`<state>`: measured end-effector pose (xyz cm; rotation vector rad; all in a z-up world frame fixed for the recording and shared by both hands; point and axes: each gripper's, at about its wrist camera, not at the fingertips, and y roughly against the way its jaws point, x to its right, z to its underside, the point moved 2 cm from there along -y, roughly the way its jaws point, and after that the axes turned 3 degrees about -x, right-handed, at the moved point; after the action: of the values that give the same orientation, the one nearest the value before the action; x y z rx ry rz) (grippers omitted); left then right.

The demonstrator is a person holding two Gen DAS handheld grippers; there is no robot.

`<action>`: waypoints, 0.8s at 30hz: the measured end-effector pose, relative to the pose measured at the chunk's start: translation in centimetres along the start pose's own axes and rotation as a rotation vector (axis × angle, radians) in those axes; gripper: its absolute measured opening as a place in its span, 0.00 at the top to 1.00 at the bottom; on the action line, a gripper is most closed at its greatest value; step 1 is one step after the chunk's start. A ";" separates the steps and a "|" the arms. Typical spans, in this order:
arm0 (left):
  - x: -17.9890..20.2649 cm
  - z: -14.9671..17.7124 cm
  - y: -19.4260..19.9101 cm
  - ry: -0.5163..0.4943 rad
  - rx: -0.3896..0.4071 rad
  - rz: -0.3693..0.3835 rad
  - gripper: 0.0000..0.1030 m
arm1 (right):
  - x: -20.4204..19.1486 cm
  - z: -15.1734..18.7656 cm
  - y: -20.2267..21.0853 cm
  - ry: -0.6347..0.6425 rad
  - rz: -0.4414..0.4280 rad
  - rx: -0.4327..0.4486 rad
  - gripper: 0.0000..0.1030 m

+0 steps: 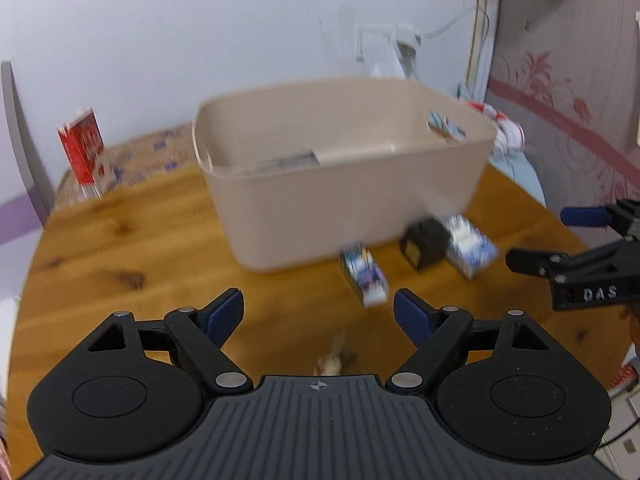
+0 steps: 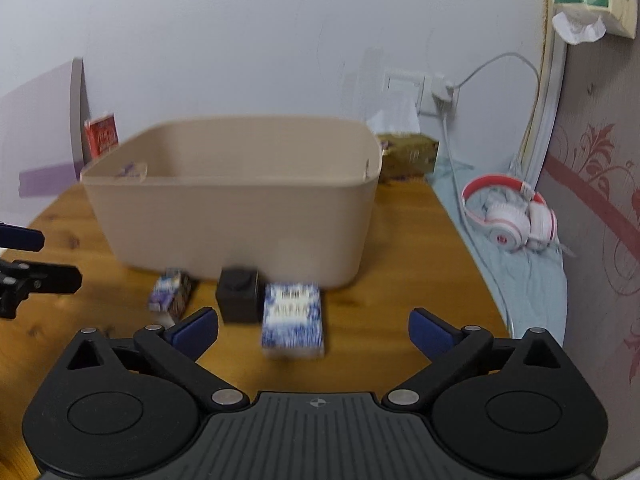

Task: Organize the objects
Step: 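Grasp the wooden clip with the left gripper while the right grasps the tea box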

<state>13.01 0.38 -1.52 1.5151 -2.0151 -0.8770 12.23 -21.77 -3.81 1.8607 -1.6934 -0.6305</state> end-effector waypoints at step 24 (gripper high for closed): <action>0.6 3.5 -4.9 0.038 -0.081 -0.024 0.72 | -1.7 1.9 -5.6 0.025 0.008 -0.038 0.07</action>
<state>13.70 -0.36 -7.49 1.5030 -1.9149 -0.9218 14.95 -19.86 -8.96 1.8277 -1.6607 -0.6299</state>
